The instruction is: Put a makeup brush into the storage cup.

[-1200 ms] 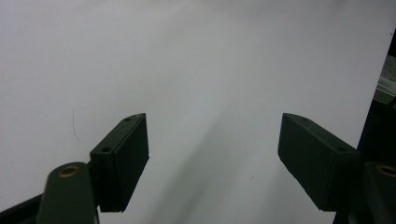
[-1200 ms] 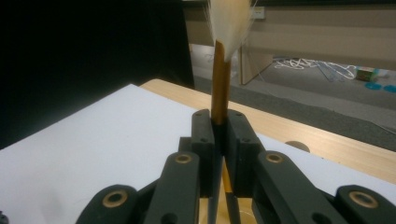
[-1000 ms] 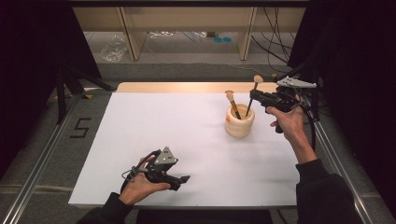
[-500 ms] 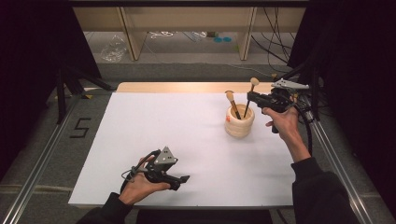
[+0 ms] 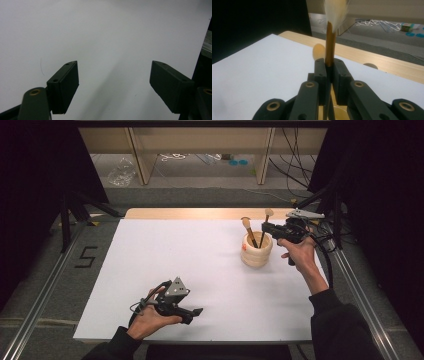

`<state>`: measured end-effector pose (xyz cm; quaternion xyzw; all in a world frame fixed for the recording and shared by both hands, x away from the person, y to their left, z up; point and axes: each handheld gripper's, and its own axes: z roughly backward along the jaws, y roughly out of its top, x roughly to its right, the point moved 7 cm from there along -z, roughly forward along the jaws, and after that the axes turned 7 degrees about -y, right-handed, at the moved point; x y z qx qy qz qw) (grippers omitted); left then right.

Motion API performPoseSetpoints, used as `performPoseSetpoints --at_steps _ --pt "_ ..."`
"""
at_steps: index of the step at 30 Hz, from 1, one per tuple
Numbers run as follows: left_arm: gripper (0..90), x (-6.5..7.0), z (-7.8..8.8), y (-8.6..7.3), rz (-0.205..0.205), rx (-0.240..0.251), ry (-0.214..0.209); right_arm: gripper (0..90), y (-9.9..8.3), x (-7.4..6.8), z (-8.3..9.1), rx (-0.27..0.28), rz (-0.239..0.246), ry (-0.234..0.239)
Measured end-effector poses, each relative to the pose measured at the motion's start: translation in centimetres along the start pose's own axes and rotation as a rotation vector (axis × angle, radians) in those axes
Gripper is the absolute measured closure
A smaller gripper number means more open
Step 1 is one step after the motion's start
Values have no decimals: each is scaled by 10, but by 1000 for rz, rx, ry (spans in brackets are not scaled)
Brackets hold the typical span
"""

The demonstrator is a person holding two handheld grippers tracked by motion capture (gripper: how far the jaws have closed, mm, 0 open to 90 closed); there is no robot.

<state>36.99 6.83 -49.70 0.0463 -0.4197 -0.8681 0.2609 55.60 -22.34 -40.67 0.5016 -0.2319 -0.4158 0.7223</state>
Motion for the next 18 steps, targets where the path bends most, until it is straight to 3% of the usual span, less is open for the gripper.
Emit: performPoseSetpoints --at_steps 2,10,12,18 --pt "218 0 0 0 -1 0 1 832 -3 -1 -1 -4 -22 9" --pt "194 -1 0 0 7 4 -3 830 -15 -2 -7 -45 -26 4" --pt "192 -2 0 0 4 4 -3 829 -16 -1 -10 -28 -12 1" --pt "185 -1 0 0 11 5 -2 818 -17 -1 -9 -49 -19 -5"
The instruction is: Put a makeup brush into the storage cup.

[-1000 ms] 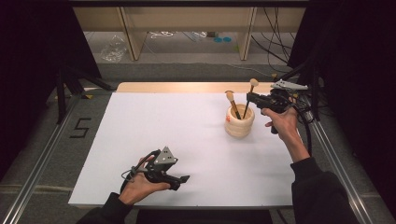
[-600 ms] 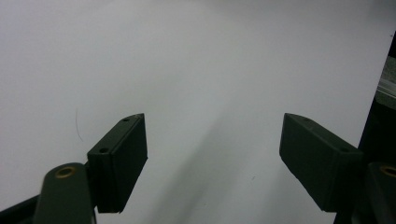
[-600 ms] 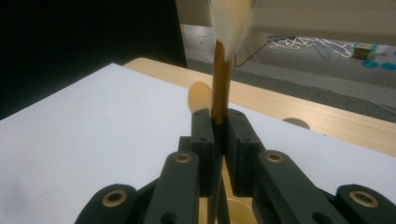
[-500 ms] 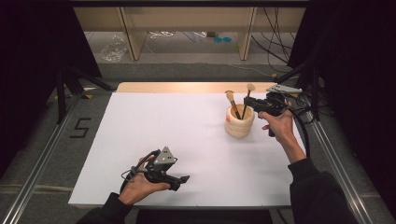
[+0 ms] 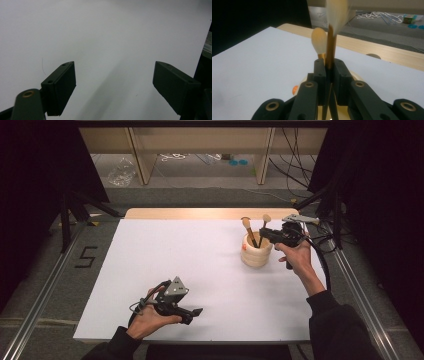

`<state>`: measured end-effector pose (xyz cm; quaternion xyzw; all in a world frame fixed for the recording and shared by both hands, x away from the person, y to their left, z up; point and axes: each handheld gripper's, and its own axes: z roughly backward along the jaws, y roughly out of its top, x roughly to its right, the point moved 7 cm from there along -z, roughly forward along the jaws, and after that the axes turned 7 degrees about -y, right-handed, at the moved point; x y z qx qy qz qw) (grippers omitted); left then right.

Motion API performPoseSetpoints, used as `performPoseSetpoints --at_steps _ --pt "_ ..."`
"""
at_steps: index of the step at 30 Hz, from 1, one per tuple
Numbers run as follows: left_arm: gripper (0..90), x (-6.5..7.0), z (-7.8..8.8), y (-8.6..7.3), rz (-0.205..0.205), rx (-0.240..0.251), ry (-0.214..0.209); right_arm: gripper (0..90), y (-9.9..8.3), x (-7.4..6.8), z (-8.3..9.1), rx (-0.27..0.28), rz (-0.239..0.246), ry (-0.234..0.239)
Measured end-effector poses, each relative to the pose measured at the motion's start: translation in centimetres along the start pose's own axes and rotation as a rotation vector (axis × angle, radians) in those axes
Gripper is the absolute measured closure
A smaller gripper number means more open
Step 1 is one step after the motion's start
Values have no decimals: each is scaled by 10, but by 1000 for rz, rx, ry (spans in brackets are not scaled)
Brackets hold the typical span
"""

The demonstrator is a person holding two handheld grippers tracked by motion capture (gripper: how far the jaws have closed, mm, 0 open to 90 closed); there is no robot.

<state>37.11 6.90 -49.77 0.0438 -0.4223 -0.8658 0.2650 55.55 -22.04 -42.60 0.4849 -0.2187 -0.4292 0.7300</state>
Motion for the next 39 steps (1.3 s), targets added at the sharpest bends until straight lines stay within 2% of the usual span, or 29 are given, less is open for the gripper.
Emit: performPoseSetpoints --at_steps 1,4,6,8,14,15,17,19,20,21,22,23,26,27,28,31,33,34,36,39 --pt "185 0 0 0 0 -1 0 808 -1 1 0 -2 9 -7" --pt "185 0 0 0 0 -1 0 737 -3 -1 -1 -28 -16 -2" --pt "185 0 0 0 1 0 -1 684 -3 2 -1 -11 16 -28" --pt "185 0 1 0 -3 -1 1 597 -2 2 1 -22 1 -30" --pt "185 -1 2 0 5 0 12 492 0 5 8 -11 -11 -49" --pt "185 -1 2 0 2 1 14 480 0 5 9 -11 -27 -55" --pt "186 -1 2 1 3 11 8 461 1 7 12 -3 -21 -58" --pt "186 -2 4 2 -5 15 19 439 3 7 16 1 -25 -68" --pt "186 -2 4 2 4 14 27 425 3 7 18 2 -21 -79" --pt "186 -2 4 3 -4 24 16 414 4 7 20 5 -23 -87" --pt "186 -1 4 3 10 29 18 404 5 6 22 19 -18 -89" --pt "186 -3 5 3 4 20 30 398 5 5 24 9 -18 -85" --pt "186 -1 5 3 7 27 23 381 8 4 31 12 -18 -98" --pt "186 -2 5 3 6 26 24 378 9 3 31 32 -17 -90" --pt "186 -2 5 3 4 23 28 374 9 1 33 28 -30 -88" --pt "186 -2 5 3 8 27 26 358 12 -3 38 37 -29 -87" --pt "186 -2 6 4 7 27 26 352 12 -4 41 37 -7 -94" --pt "186 -3 6 3 4 22 32 341 13 -7 41 48 -9 -83" --pt "186 -2 6 4 7 28 26 332 12 -9 42 33 -2 -85" --pt "186 -3 7 4 5 34 24 329 11 -13 43 39 -2 -76"
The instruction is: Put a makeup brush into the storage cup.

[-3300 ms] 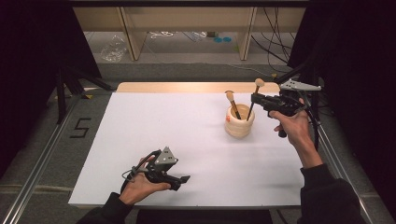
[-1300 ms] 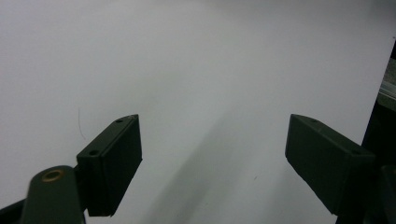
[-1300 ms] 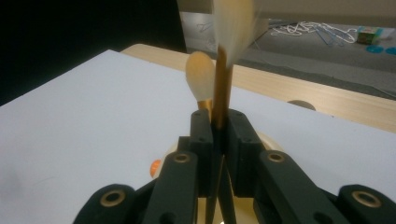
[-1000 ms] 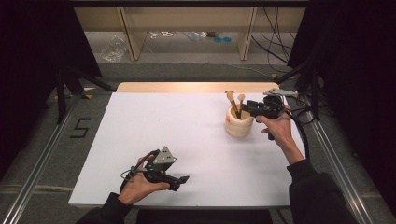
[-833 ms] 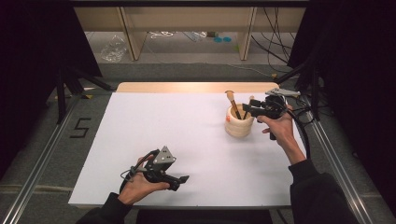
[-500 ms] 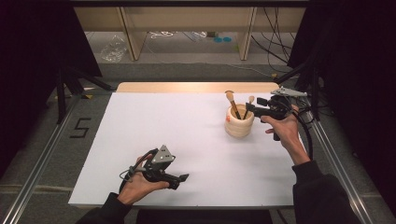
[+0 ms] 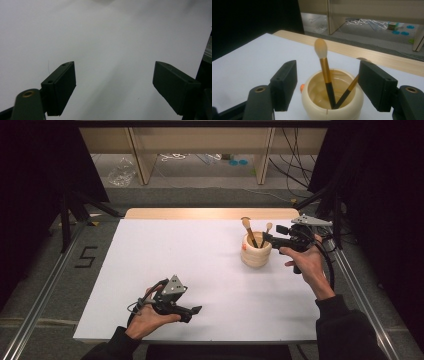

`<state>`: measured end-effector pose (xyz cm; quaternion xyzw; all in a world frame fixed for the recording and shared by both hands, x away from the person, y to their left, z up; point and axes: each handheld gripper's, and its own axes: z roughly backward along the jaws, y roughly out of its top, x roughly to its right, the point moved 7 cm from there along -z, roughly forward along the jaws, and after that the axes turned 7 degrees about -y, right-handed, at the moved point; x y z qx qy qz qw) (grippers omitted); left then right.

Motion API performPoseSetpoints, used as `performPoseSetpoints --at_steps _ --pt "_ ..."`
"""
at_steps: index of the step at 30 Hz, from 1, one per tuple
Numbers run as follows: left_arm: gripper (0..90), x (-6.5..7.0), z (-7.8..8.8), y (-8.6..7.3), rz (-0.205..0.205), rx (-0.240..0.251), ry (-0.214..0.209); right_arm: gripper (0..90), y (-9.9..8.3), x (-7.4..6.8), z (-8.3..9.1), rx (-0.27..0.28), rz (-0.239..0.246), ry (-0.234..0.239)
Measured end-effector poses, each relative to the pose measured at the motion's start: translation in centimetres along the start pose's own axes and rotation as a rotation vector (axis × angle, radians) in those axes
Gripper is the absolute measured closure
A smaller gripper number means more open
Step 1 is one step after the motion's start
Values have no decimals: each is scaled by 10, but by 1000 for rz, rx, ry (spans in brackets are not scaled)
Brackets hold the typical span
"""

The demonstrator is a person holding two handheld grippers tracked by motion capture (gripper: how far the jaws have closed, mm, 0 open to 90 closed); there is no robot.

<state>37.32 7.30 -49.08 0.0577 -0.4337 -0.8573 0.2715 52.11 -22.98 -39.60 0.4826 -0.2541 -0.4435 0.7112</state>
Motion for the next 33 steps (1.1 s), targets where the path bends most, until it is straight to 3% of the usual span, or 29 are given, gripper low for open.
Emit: performPoseSetpoints --at_steps 14,21,28,30,31,33 --pt "186 0 1 0 6 2 7 305 -5 -18 20 8 11 20" --pt "186 -1 2 1 2 14 4 306 -8 -30 29 24 5 58" --pt "187 0 2 1 8 13 12 294 -14 -41 35 21 29 65" --pt "187 -2 3 1 -12 13 11 292 -15 -43 36 30 34 74" --pt "187 -1 3 1 10 16 13 290 -17 -44 38 16 28 76" --pt "187 -1 3 1 0 14 12 290 -18 -45 39 22 43 75"
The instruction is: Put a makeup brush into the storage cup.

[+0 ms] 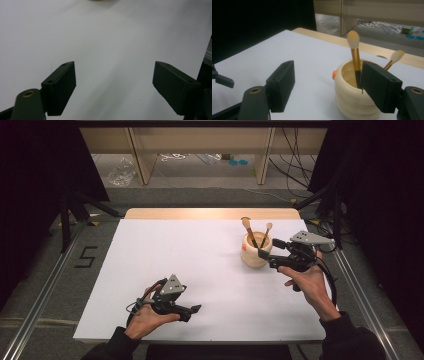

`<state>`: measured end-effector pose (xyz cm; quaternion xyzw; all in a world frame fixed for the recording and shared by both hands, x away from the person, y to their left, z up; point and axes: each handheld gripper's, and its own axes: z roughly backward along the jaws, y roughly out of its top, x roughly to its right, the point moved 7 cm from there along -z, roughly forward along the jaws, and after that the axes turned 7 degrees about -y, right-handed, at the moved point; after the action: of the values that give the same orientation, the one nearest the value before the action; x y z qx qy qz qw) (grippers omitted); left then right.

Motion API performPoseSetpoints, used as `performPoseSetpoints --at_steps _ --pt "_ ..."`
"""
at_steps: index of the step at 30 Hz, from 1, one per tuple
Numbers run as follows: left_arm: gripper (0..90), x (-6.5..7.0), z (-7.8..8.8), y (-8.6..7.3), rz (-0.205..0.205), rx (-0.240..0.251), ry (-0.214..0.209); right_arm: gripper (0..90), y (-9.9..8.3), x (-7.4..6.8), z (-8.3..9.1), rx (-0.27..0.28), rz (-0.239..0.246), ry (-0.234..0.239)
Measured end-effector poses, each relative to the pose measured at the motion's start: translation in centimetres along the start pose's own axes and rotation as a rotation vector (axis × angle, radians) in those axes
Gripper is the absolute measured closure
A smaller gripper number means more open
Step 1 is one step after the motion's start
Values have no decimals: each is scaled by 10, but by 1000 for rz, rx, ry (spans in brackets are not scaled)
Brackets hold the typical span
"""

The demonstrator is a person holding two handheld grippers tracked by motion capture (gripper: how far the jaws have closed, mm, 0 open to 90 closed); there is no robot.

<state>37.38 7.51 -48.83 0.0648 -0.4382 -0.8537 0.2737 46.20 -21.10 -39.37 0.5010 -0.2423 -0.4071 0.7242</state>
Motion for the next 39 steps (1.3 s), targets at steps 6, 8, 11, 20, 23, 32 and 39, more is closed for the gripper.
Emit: performPoseSetpoints --at_steps 6,8,11,20,23,32,39 --pt "188 0 0 0 2 0 1 282 -6 -4 1 -10 1 2" --pt "188 0 0 0 0 3 1 274 -7 -6 0 -7 1 8" --pt "188 0 0 0 9 7 3 241 -11 -7 1 -12 -8 -3" --pt "188 0 2 0 0 9 3 161 -23 -15 5 -9 -11 -8" --pt "188 0 2 0 9 11 5 161 -27 -17 9 -29 -20 -4" --pt "188 0 3 1 9 21 4 161 -41 -28 17 -36 -30 30" --pt "187 0 4 0 12 14 1 161 -51 -37 21 -17 -30 62"
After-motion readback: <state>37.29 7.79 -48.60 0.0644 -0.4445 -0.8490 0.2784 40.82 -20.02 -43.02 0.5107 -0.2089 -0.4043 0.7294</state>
